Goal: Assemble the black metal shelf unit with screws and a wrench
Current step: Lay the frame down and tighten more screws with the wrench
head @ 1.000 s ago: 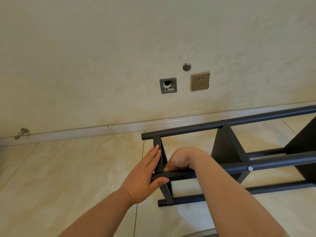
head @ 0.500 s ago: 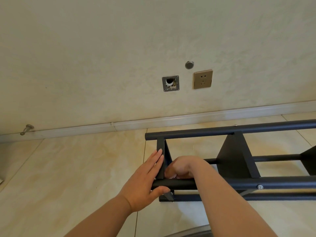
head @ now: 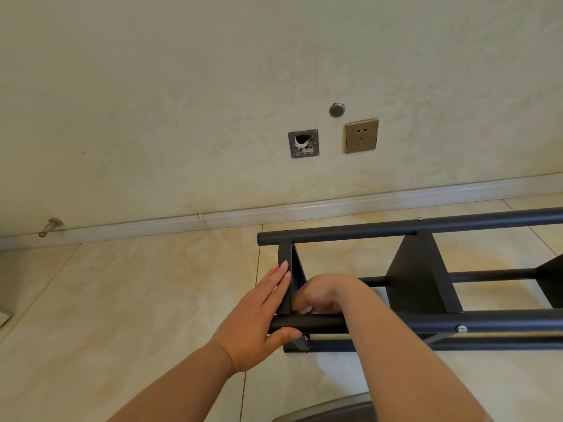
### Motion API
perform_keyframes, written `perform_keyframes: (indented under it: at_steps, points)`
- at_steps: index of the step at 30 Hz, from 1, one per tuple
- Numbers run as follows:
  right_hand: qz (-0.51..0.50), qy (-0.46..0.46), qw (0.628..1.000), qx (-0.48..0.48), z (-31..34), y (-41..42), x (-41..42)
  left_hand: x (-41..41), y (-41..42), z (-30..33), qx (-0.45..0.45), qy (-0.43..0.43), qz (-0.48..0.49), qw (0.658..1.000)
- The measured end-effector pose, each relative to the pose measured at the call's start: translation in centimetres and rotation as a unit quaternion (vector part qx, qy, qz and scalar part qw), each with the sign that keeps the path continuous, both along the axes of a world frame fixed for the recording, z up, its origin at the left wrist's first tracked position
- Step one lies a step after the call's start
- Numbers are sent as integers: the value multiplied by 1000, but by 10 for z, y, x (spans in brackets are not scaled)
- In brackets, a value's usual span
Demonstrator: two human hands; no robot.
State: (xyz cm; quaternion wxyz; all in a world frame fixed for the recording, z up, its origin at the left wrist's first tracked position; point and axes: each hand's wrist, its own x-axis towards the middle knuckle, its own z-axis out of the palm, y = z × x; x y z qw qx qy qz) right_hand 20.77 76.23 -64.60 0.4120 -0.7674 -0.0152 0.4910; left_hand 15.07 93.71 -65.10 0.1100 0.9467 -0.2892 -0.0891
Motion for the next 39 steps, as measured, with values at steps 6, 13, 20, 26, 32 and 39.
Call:
perform_keyframes:
  at_steps: [6,13,20,26,32,39]
  points:
    - [-5,23,999,38,-2,-2,0,0,0,0,-7,3,1,1000]
    - [-20,35,998,42,-3,-4,-2,-2,0,-1,-7,-1,-1,1000]
    - [-31,37,998,49,-1,-4,-3,-2,0,-2,-14,-1,-1,1000]
    - [-12,28,999,38,-1,-2,-4,-3,0,-2,-8,-8,-4,1000]
    - [-17,48,998,29,-2,-4,-2,-2,1,-2,-9,-7,-2,1000]
    - [-40,42,997,51,-4,-6,2,-2,-1,-2,-16,-12,-1,1000]
